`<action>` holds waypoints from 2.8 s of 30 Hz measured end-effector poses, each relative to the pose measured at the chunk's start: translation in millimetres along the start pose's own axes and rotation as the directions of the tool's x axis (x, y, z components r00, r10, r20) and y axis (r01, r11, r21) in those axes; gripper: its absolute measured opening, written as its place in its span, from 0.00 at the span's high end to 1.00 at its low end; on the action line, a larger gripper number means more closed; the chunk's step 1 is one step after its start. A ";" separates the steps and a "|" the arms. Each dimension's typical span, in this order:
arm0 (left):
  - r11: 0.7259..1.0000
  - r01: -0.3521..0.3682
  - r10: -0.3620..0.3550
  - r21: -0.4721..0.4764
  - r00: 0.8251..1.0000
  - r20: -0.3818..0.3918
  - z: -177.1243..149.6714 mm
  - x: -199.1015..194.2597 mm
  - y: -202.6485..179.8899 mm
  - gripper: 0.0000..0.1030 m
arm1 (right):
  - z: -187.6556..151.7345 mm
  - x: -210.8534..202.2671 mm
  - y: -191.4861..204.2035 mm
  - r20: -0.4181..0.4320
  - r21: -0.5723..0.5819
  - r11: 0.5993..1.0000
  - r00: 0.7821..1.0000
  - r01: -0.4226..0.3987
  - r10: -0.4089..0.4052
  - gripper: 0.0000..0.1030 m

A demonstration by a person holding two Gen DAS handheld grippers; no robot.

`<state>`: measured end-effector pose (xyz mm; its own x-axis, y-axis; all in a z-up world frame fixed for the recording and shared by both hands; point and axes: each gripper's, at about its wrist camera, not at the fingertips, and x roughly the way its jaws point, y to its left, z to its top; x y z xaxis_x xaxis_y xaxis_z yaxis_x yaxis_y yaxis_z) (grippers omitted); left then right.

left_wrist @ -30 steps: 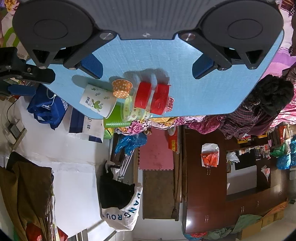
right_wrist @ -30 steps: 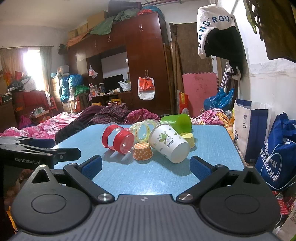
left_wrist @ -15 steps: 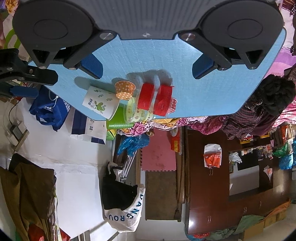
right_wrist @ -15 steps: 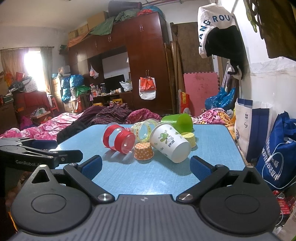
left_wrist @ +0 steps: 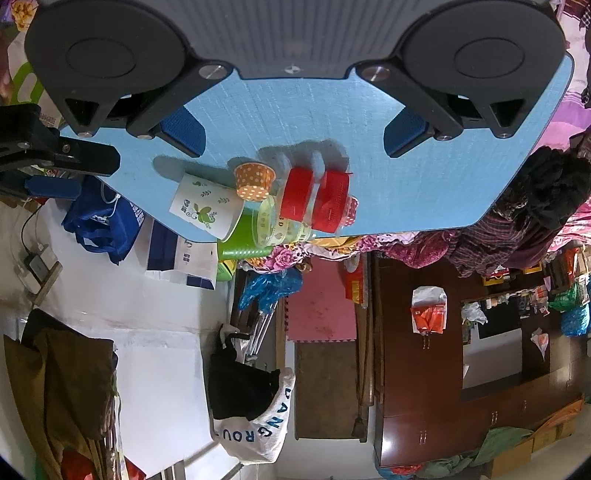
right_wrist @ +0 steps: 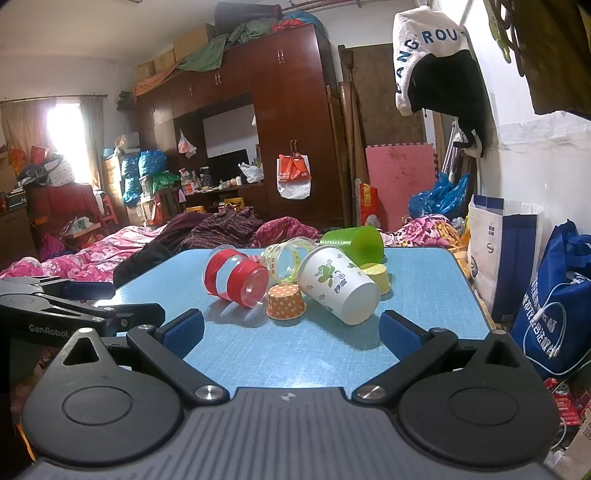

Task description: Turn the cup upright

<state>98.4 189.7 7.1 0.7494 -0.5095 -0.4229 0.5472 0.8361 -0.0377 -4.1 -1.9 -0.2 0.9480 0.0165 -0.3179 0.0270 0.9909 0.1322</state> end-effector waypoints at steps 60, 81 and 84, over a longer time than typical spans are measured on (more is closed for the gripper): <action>0.996 0.015 -0.013 -0.090 1.000 0.022 14.4 -9.6 33.9 0.00 | -4.5 5.3 -1.0 -0.011 0.006 0.999 0.999 -0.033 0.033 0.01; 0.977 0.024 -0.036 -0.211 0.998 -0.052 39.7 47.5 122.2 0.00 | 79.6 142.3 71.0 -0.289 -0.414 0.857 0.937 -0.309 0.198 0.05; 0.974 0.027 -0.037 -0.223 0.998 -0.043 42.1 49.8 133.0 0.00 | 80.4 155.0 69.7 -0.349 -0.422 0.828 0.909 -0.368 0.226 0.06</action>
<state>224.2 266.9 19.1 0.7118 -0.5312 -0.4595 0.4703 0.8464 -0.2500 170.2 59.0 35.2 0.7573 0.2857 -0.5872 -0.4603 0.8714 -0.1698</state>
